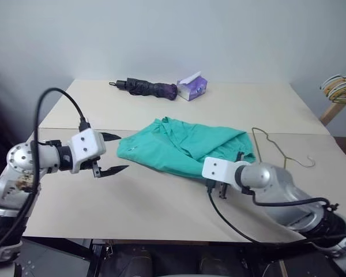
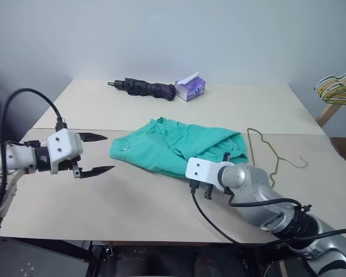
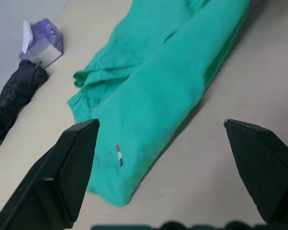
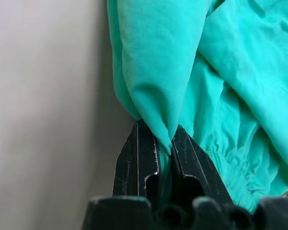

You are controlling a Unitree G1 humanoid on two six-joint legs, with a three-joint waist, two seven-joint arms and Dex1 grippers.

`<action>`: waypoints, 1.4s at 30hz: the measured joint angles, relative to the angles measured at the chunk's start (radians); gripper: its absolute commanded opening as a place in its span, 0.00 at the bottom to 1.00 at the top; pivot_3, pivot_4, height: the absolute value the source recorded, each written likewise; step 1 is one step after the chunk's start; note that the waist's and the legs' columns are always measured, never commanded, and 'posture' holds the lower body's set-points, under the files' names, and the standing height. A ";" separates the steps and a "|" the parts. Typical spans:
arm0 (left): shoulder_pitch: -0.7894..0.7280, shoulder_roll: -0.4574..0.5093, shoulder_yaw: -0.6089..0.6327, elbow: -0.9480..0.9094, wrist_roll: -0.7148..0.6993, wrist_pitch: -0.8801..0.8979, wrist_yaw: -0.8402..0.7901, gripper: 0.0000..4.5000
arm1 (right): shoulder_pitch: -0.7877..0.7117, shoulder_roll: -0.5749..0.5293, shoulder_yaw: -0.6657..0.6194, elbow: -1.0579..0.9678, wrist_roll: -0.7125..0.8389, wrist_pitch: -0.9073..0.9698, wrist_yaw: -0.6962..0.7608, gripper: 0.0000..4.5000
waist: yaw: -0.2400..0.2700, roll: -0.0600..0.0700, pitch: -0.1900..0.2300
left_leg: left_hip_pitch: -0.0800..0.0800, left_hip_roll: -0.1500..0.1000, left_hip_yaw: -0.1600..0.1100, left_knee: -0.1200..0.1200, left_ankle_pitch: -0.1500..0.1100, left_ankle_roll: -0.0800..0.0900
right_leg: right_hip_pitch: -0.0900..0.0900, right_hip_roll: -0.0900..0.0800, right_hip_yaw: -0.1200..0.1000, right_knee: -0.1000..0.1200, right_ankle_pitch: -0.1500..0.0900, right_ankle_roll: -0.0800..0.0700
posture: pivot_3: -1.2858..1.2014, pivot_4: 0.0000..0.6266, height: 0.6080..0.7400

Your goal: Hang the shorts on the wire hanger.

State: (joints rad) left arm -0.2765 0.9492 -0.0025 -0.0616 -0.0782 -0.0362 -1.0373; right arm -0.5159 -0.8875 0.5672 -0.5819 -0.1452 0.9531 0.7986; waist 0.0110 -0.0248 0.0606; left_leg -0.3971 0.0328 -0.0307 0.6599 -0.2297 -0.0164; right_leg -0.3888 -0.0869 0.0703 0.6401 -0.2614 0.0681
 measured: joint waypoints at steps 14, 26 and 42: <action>-0.252 -0.195 -0.267 0.526 0.478 -0.327 0.320 1.00 | 0.059 -0.078 -0.167 0.009 0.050 -0.158 0.088 0.00 | 0.001 -0.001 -0.004 | -0.001 -0.001 0.000 0.001 0.000 0.000 | 0.000 0.000 -0.001 0.001 0.000 0.000 | 0.52 0.00 1.00; -0.482 -0.353 -0.364 0.929 0.553 -0.407 0.427 0.32 | 0.071 -0.077 -0.200 -0.016 0.053 -0.160 0.108 0.00 | -0.013 -0.001 -0.010 | -0.001 -0.001 0.000 0.001 0.000 0.000 | 0.000 0.000 -0.001 0.001 0.000 0.000 | 0.50 0.00 1.00; -0.423 -0.081 -0.306 0.715 0.278 -0.576 0.025 0.01 | 0.176 -0.125 -0.362 0.066 0.178 -0.588 0.239 0.00 | -0.060 0.000 -0.009 | -0.001 0.001 0.000 0.000 0.000 0.000 | -0.001 0.000 0.000 0.001 -0.001 0.001 | 0.49 0.05 1.00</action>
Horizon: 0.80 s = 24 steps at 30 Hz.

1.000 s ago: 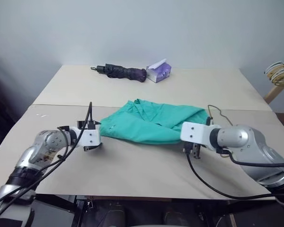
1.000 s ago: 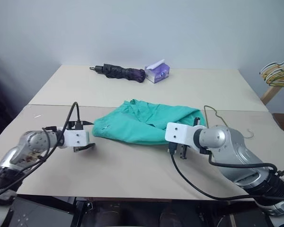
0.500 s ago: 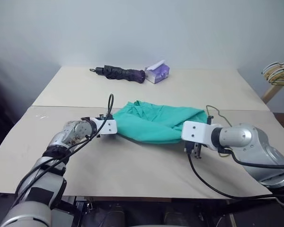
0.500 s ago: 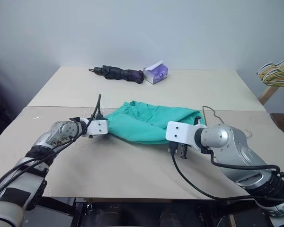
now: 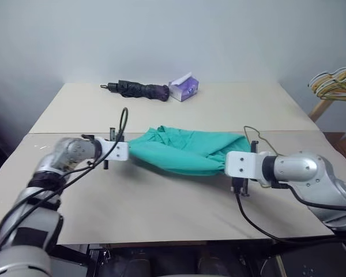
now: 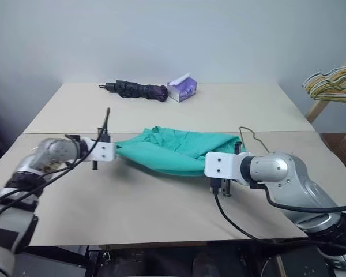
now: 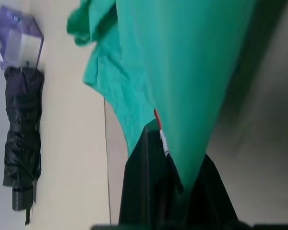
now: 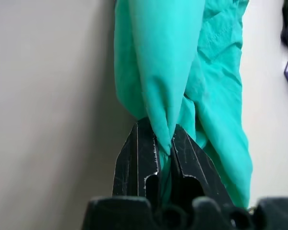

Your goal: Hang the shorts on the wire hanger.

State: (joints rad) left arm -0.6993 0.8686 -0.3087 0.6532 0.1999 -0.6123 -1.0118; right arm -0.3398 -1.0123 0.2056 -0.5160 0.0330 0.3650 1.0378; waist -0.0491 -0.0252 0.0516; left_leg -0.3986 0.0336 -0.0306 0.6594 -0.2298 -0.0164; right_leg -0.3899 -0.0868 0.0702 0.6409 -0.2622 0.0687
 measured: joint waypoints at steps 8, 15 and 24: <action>0.338 0.297 0.164 -0.561 -0.460 0.258 -0.372 0.01 | 0.022 -0.107 -0.148 0.057 0.293 -0.238 0.351 0.00 | -0.012 0.004 0.006 | 0.008 0.002 0.001 0.000 0.000 0.000 | 0.005 0.000 0.000 0.003 -0.002 -0.001 | 0.52 0.09 1.00; 0.338 0.232 0.255 -0.673 -0.513 0.453 -0.280 0.01 | -0.220 -0.020 -0.078 0.289 0.257 -0.310 0.433 0.00 | 0.010 0.011 0.012 | 0.017 0.002 0.003 0.000 0.000 0.000 | 0.014 0.001 0.001 0.003 -0.008 0.005 | 0.53 0.07 1.00; -0.294 -0.041 0.204 -0.185 -0.131 0.571 0.270 0.01 | -0.894 0.307 0.144 1.230 -0.300 -0.658 -0.122 0.00 | 0.014 0.010 0.012 | 0.003 -0.001 -0.001 -0.002 0.003 -0.004 | -0.003 0.001 0.002 0.007 -0.002 -0.003 | 0.55 0.01 1.00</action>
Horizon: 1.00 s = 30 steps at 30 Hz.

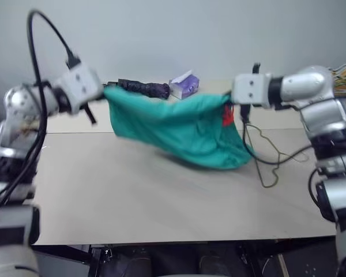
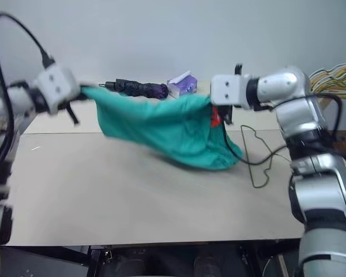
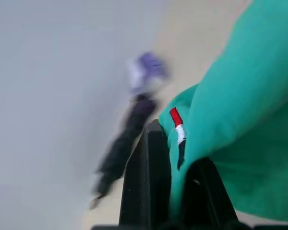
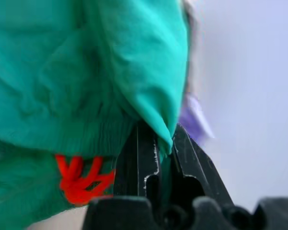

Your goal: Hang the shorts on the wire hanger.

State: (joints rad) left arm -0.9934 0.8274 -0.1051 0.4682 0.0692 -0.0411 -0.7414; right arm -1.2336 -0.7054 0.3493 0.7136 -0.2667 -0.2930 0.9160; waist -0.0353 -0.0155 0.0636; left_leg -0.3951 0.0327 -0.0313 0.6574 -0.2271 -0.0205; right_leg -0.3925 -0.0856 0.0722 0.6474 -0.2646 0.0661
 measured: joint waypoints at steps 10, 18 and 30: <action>-0.544 -0.171 -0.101 0.589 0.312 -0.253 0.710 0.01 | -0.351 0.095 0.071 0.480 -0.320 -0.141 -1.040 0.00 | 0.020 -0.001 0.000 | -0.022 -0.008 0.001 -0.018 0.017 -0.028 | -0.031 -0.009 0.001 0.007 0.001 0.001 | 0.53 0.00 1.00; -0.216 -0.046 -0.110 0.328 0.233 -0.467 0.339 0.01 | -0.108 -0.002 0.069 0.486 -0.297 -0.445 -0.881 0.00 | -0.012 -0.001 0.000 | -0.008 -0.008 0.001 -0.018 0.015 -0.020 | -0.015 -0.009 0.000 0.001 0.001 0.002 | 0.52 0.04 1.00; 0.575 0.157 -0.066 -0.417 -0.001 -0.210 -0.129 0.01 | 0.395 -0.078 0.077 0.300 -0.204 -0.775 -0.498 0.00 | -0.100 -0.001 0.001 | 0.011 -0.004 -0.001 -0.016 0.009 -0.011 | 0.006 -0.006 0.000 0.000 0.000 0.000 | 0.50 0.08 1.00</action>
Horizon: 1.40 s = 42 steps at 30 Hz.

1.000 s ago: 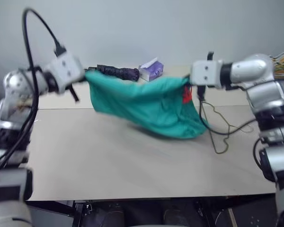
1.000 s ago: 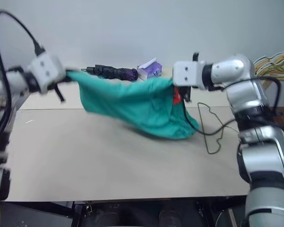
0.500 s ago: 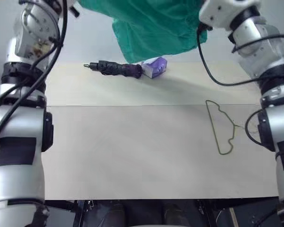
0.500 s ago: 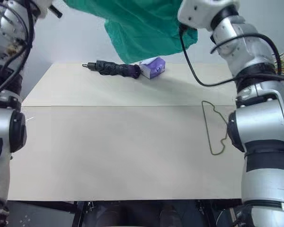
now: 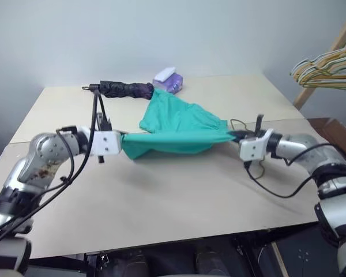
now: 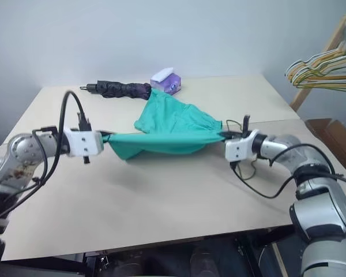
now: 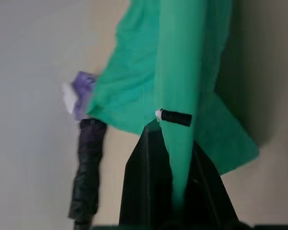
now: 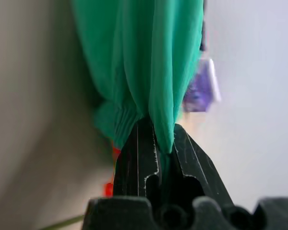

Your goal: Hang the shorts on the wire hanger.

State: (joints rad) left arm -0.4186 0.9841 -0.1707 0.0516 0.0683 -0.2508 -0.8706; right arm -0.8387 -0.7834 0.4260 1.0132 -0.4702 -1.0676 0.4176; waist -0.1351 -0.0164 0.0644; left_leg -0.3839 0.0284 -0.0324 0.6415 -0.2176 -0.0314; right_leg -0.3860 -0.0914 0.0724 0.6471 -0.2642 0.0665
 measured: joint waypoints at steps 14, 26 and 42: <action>0.378 0.237 0.124 -0.330 -0.221 0.089 -0.336 0.01 | 0.196 -0.026 -0.012 -0.281 0.001 0.025 0.049 0.00 | -0.018 0.000 0.004 | 0.003 0.003 0.003 0.000 -0.003 0.005 | 0.002 0.002 0.001 0.000 -0.001 -0.002 | 0.49 0.12 1.00; 0.703 0.243 0.345 -0.574 -0.265 0.191 -0.362 0.01 | 0.283 -0.052 -0.012 -0.406 -0.015 0.029 0.038 0.00 | -0.007 -0.005 0.016 | 0.004 0.004 0.005 0.000 -0.004 0.006 | 0.003 0.003 0.002 -0.001 -0.002 -0.004 | 0.50 0.14 1.00; 0.867 0.169 0.458 -0.595 -0.261 0.143 -0.429 0.01 | 0.508 -0.143 -0.057 -0.699 0.132 0.112 0.174 0.00 | 0.027 -0.008 0.030 | 0.005 0.005 0.007 0.000 -0.005 0.007 | 0.002 0.002 0.003 -0.001 -0.003 -0.005 | 0.50 0.17 1.00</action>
State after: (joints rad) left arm 0.4481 1.1526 0.2872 -0.5434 -0.1931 -0.1074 -1.2999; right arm -0.3303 -0.9261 0.3688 0.3138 -0.3380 -0.9558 0.5918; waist -0.1084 -0.0248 0.0947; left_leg -0.3788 0.0334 -0.0249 0.6416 -0.2221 -0.0248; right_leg -0.3835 -0.0890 0.0757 0.6458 -0.2670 0.0619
